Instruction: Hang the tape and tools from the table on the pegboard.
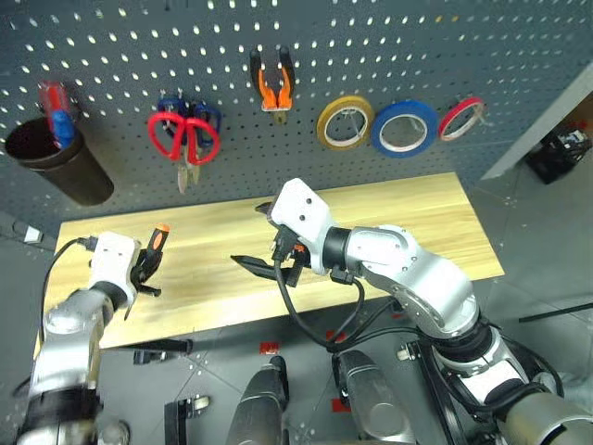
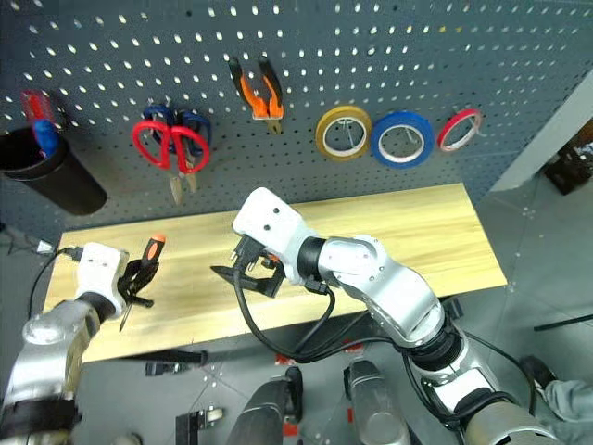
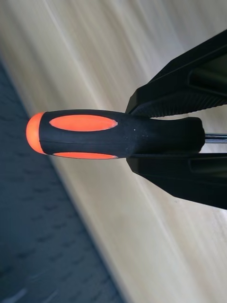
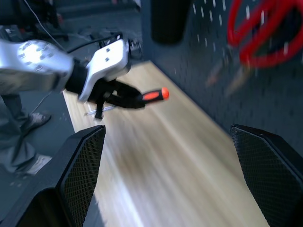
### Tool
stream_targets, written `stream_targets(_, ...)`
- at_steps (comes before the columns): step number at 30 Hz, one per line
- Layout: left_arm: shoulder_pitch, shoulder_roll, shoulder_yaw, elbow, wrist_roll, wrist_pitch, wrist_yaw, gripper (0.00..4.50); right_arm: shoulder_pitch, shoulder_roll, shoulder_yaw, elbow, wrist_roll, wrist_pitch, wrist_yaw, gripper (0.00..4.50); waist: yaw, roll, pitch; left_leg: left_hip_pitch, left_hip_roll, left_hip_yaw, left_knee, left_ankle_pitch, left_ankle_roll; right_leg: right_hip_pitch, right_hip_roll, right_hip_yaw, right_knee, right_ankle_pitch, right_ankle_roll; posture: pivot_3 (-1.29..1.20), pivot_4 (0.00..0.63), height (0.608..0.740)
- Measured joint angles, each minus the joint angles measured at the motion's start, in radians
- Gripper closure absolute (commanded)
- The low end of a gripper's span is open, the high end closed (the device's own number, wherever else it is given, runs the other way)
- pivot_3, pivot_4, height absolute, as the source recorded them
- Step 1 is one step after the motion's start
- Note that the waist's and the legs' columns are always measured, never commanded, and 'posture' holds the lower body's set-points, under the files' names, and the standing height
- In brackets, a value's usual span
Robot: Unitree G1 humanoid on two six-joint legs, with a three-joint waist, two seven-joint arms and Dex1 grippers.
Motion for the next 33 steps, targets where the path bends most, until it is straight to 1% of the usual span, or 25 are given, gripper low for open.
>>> stream_targets(2, 0.031, -0.05, 0.024, -0.123, 0.004, 0.0, 0.072, 3.78, 0.001, 0.0, -0.003, 0.006, 0.001, -0.024, 0.015, 0.0, 0.008, 0.0, -0.02, 0.003, 0.001, -0.003, 0.001, 0.0, 0.0, 0.004, 0.001, -0.004, 0.001, 0.002, -0.002, -0.22, 0.109, 0.74)
stream_targets(4, 0.029, -0.082, 0.056, -0.212, 0.013, -0.006, 0.145, 3.78, 0.003, 0.0, -0.007, 0.028, 0.0, -0.051, 0.023, 0.0, 0.013, 0.001, -0.04, 0.007, 0.001, -0.005, 0.001, 0.0, 0.001, 0.008, 0.001, -0.006, 0.001, 0.006, -0.003, -0.22, 0.098, 0.74)
stream_targets(5, 0.023, -0.094, 0.072, -0.236, 0.019, -0.018, 0.175, 3.78, 0.003, 0.0, -0.011, 0.038, 0.0, -0.062, 0.023, 0.0, 0.017, 0.002, -0.047, 0.011, 0.001, -0.006, 0.001, 0.001, 0.001, 0.012, 0.002, -0.006, 0.0, 0.007, -0.002, -0.22, 0.095, 0.74)
stream_targets(6, 0.011, -0.107, 0.092, -0.26, 0.023, -0.03, 0.211, 3.78, 0.004, 0.001, -0.021, 0.046, 0.0, -0.071, 0.022, 0.0, 0.019, 0.002, -0.052, 0.019, 0.001, -0.005, 0.0, 0.001, 0.0, 0.015, 0.002, -0.006, 0.0, 0.007, -0.002, -0.22, 0.087, 0.74)
stream_targets(7, 0.001, -0.112, 0.107, -0.272, 0.025, -0.039, 0.234, 3.78, 0.004, 0.002, -0.028, 0.049, 0.0, -0.078, 0.021, 0.0, 0.02, 0.003, -0.058, 0.022, 0.001, -0.005, 0.0, -0.002, -0.004, 0.018, 0.002, -0.006, -0.001, 0.007, -0.002, -0.22, 0.084, 0.74)
stream_targets(9, -0.032, -0.112, 0.138, -0.281, 0.029, -0.046, 0.278, 3.78, 0.001, 0.008, -0.045, 0.056, 0.0, -0.089, 0.019, 0.0, 0.02, 0.006, -0.075, 0.024, 0.002, -0.007, 0.0, -0.001, -0.004, 0.022, 0.002, -0.009, -0.003, 0.008, -0.001, -0.22, 0.077, 0.74)
stream_targets(12, -0.137, -0.085, 0.158, -0.264, 0.031, -0.047, 0.32, 3.78, -0.012, 0.036, -0.068, 0.079, 0.0, -0.099, 0.009, 0.0, 0.023, 0.005, -0.091, 0.027, 0.002, -0.011, 0.001, 0.001, -0.006, 0.026, 0.002, -0.012, -0.004, 0.009, -0.002, -0.22, 0.07, 0.74)
stream_targets(14, -0.279, -0.034, 0.169, -0.199, 0.029, -0.05, 0.345, 3.78, -0.045, 0.072, -0.081, 0.108, -0.001, -0.101, -0.009, 0.0, 0.027, 0.004, -0.097, 0.027, 0.002, -0.014, 0.001, 0.004, -0.008, 0.027, 0.002, -0.017, -0.004, 0.01, -0.003, -0.22, 0.064, 0.74)
stream_targets(16, -0.403, 0.01, 0.176, -0.132, 0.029, -0.079, 0.358, 3.78, -0.069, 0.1, -0.082, 0.13, -0.004, -0.113, -0.019, 0.0, 0.026, 0.005, -0.107, 0.027, 0.002, -0.015, 0.0, 0.004, -0.008, 0.028, 0.002, -0.018, -0.005, 0.011, -0.003, -0.22, 0.062, 0.74)
stream_targets(17, -0.457, 0.028, 0.174, -0.089, 0.03, -0.101, 0.358, 3.78, -0.081, 0.11, -0.082, 0.148, -0.009, -0.121, -0.026, 0.0, 0.026, 0.006, -0.114, 0.027, 0.001, -0.015, 0.0, 0.005, -0.007, 0.028, 0.002, -0.018, -0.005, 0.011, -0.003, -0.22, 0.058, 0.74)
stream_targets(18, -0.505, 0.04, 0.168, -0.039, 0.032, -0.128, 0.357, 3.78, -0.094, 0.118, -0.083, 0.166, -0.013, -0.129, -0.031, 0.0, 0.025, 0.008, -0.123, 0.027, 0.001, -0.015, 0.0, 0.007, -0.002, 0.028, 0.002, -0.017, -0.006, 0.011, -0.003, -0.22, 0.058, 0.74)
stream_targets(21, -0.574, 0.054, 0.136, 0.085, 0.047, -0.203, 0.351, 3.78, -0.118, 0.127, -0.083, 0.206, -0.036, -0.155, -0.037, 0.0, 0.02, 0.011, -0.134, 0.027, 0.0, -0.015, -0.001, 0.007, -0.002, 0.028, 0.001, -0.016, -0.007, 0.011, -0.003, -0.23, 0.049, 0.74)
stream_targets(25, -0.662, 0.066, 0.074, 0.302, 0.086, -0.32, 0.338, 3.78, -0.15, 0.157, -0.082, 0.263, -0.055, -0.196, -0.045, 0.0, 0.008, 0.01, -0.135, 0.027, 0.0, -0.018, 0.0, 0.007, -0.002, 0.028, 0.002, -0.018, -0.005, 0.011, -0.003, -0.23, 0.046, 0.74)
stream_targets(29, -0.714, 0.092, 0.06, 0.446, 0.111, -0.427, 0.341, 3.78, -0.162, 0.165, -0.082, 0.276, -0.074, -0.216, -0.045, 0.0, -0.01, 0.009, -0.141, 0.027, 0.0, -0.018, 0.0, 0.007, -0.003, 0.028, 0.001, -0.017, -0.005, 0.011, -0.003, -0.22, 0.039, 0.74)
stream_targets(33, -0.745, 0.095, 0.049, 0.586, 0.127, -0.521, 0.36, 3.78, -0.162, 0.172, -0.081, 0.279, -0.076, -0.218, -0.036, 0.0, -0.022, 0.01, -0.153, 0.027, 0.0, -0.019, 0.0, 0.007, -0.002, 0.028, 0.001, -0.018, -0.004, 0.011, -0.003, -0.22, 0.042, 0.74)
